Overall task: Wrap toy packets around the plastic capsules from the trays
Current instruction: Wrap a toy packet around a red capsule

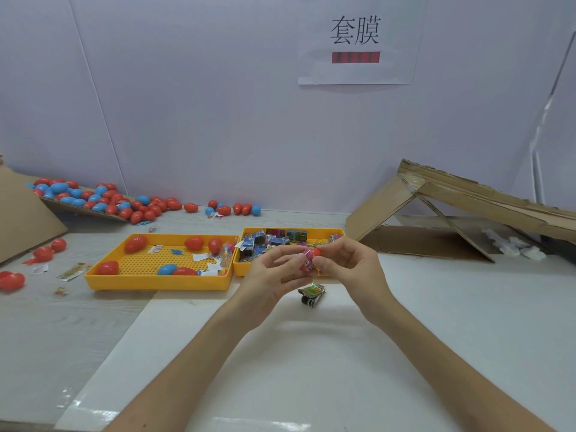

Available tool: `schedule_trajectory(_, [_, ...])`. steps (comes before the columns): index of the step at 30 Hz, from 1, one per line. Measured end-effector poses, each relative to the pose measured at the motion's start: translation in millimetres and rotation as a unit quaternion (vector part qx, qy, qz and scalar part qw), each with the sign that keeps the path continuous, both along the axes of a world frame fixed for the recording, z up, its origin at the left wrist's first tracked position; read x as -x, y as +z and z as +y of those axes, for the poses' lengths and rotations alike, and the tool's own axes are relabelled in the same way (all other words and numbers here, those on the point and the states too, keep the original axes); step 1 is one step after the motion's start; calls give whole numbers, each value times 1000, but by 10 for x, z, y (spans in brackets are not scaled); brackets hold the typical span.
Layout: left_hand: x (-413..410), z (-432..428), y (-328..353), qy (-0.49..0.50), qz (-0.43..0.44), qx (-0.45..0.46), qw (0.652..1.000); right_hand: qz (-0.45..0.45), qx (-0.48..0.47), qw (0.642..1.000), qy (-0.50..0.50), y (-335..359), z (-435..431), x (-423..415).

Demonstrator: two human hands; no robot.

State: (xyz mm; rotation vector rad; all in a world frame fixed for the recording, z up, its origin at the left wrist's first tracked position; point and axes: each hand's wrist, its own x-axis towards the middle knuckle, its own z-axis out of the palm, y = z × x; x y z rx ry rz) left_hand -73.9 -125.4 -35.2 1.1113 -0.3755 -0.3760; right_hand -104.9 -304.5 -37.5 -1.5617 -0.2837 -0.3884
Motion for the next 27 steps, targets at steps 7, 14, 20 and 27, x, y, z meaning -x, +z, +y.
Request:
schedule_trajectory(7, [14, -31, -26, 1, -58, -52, 997, 32, -3, 999, -2, 1, -12, -22])
schedule_trajectory(14, [3, -56, -65, 31, -140, -105, 984, 52, 3, 999, -7, 4, -8, -30])
schedule_trajectory(20, [-13, -63, -88, 52, -148, -126, 980, -5, 104, 991, -81, -13, 14, -20])
schedule_trajectory(27, [-61, -44, -102, 87, -125, -179, 972, -143, 278, 948, -55, -40, 32, 39])
